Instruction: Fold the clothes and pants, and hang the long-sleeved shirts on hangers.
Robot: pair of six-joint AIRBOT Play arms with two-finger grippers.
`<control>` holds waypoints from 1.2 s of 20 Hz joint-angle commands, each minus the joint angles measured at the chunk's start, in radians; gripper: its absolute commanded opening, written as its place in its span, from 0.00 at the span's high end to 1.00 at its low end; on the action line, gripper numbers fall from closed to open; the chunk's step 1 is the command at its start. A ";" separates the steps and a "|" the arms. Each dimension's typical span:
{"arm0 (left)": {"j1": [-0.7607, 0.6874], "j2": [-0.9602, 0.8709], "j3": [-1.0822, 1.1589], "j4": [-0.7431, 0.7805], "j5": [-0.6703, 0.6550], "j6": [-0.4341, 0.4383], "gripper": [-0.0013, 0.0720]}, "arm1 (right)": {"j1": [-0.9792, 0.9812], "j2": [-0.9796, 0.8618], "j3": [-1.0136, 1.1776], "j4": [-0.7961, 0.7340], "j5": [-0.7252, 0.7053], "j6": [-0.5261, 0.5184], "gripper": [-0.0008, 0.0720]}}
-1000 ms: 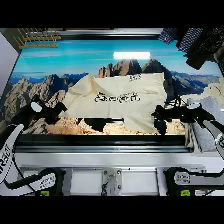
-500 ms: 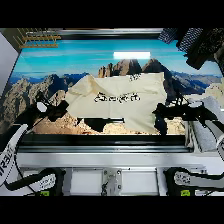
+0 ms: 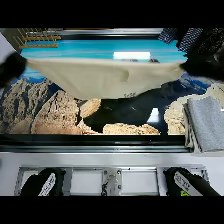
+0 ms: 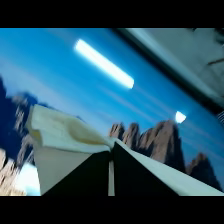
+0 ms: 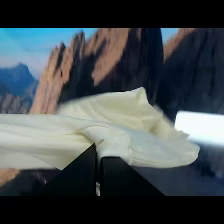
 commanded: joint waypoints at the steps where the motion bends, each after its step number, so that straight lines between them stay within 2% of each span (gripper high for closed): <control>1: 0.003 0.220 0.144 0.002 -0.008 0.042 0.98 | 0.000 0.190 0.182 -0.018 -0.007 0.006 0.97; 5: 0.003 0.392 0.203 0.009 -0.007 0.042 0.97 | -0.001 0.380 0.192 -0.043 -0.097 0.006 0.97; 9: 0.003 0.484 0.202 0.011 0.000 0.042 0.98 | -0.002 0.466 0.192 -0.071 -0.099 0.008 0.97; 13: 0.003 0.436 0.202 0.011 -0.082 0.042 0.98 | -0.001 0.449 0.192 -0.115 -0.069 0.122 0.97; 16: 0.003 0.289 0.202 0.011 -0.288 0.042 0.98 | -0.001 0.349 0.192 -0.141 0.053 0.180 0.98; 20: 0.002 -0.043 0.202 0.009 -0.531 0.061 0.98 | 0.005 0.069 0.189 -0.150 0.271 0.203 0.98; 22: 0.002 -0.249 0.202 0.006 -0.556 0.101 0.98 | 0.038 -0.113 0.188 -0.248 0.321 0.245 0.98; 24: -0.003 -0.437 0.203 -0.002 -0.500 0.101 0.98 | 0.078 -0.285 0.189 -0.332 0.311 0.256 0.98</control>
